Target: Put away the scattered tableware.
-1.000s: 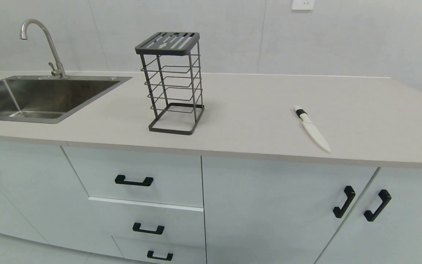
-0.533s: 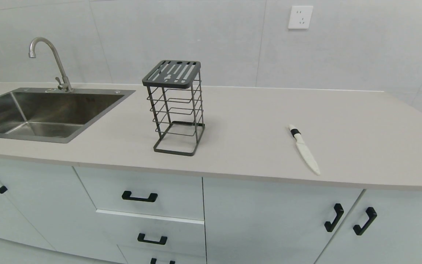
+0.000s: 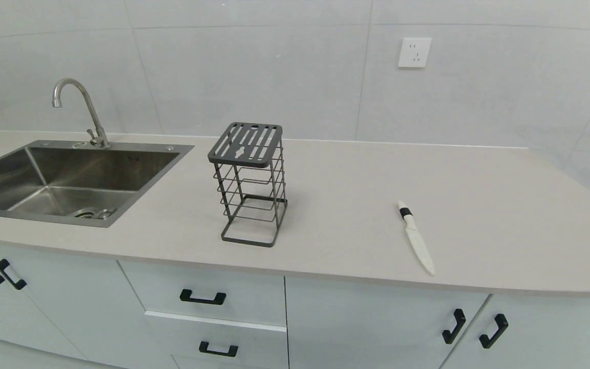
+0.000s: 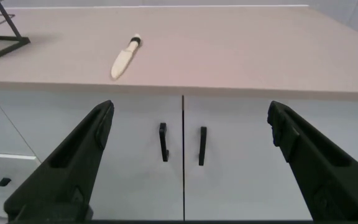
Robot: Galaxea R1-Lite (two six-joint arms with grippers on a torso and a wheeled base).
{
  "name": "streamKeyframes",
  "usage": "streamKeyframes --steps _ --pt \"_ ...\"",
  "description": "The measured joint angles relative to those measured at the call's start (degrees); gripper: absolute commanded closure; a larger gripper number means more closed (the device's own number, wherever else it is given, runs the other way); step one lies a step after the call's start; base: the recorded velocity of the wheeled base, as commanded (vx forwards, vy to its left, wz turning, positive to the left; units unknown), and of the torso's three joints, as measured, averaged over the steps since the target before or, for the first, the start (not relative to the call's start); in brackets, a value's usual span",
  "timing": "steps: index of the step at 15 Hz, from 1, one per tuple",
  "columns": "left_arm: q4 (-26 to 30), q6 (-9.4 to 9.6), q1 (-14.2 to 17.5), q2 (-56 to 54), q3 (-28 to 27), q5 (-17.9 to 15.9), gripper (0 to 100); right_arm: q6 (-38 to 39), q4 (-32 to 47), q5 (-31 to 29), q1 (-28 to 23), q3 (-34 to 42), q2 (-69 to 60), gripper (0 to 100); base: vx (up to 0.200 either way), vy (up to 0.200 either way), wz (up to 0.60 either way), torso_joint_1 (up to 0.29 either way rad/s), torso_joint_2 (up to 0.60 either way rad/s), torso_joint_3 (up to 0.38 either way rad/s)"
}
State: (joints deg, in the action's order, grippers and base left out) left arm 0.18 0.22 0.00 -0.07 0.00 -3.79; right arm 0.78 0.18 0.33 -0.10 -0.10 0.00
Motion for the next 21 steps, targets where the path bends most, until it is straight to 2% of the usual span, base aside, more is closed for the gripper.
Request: streamKeyframes --steps 4,7,13,17,21 --pt "0.00 0.02 0.00 0.00 0.00 0.07 0 0.00 0.00 -0.01 0.00 0.00 0.00 0 0.000 0.000 0.00 0.284 -0.56 -0.279" --pt "-0.07 0.00 0.00 0.00 0.00 0.10 0 0.04 -0.05 0.07 0.05 -0.01 0.00 0 0.000 0.000 -0.60 0.207 -0.42 -0.209" --pt "-0.05 -0.15 -0.02 0.00 0.02 0.23 0 0.00 0.02 0.05 -0.01 0.00 0.00 0 0.000 0.000 0.00 0.022 -0.03 -0.017" --pt "-0.11 -0.44 0.00 0.00 0.00 0.34 0 0.01 -0.02 0.00 0.00 0.00 0.00 0 0.200 0.000 0.00 0.002 0.00 0.005" --pt "-0.07 -0.38 0.00 0.00 0.00 0.45 0 -0.07 0.13 0.00 0.00 0.02 0.00 0 0.000 0.000 0.00 0.000 0.00 0.000"
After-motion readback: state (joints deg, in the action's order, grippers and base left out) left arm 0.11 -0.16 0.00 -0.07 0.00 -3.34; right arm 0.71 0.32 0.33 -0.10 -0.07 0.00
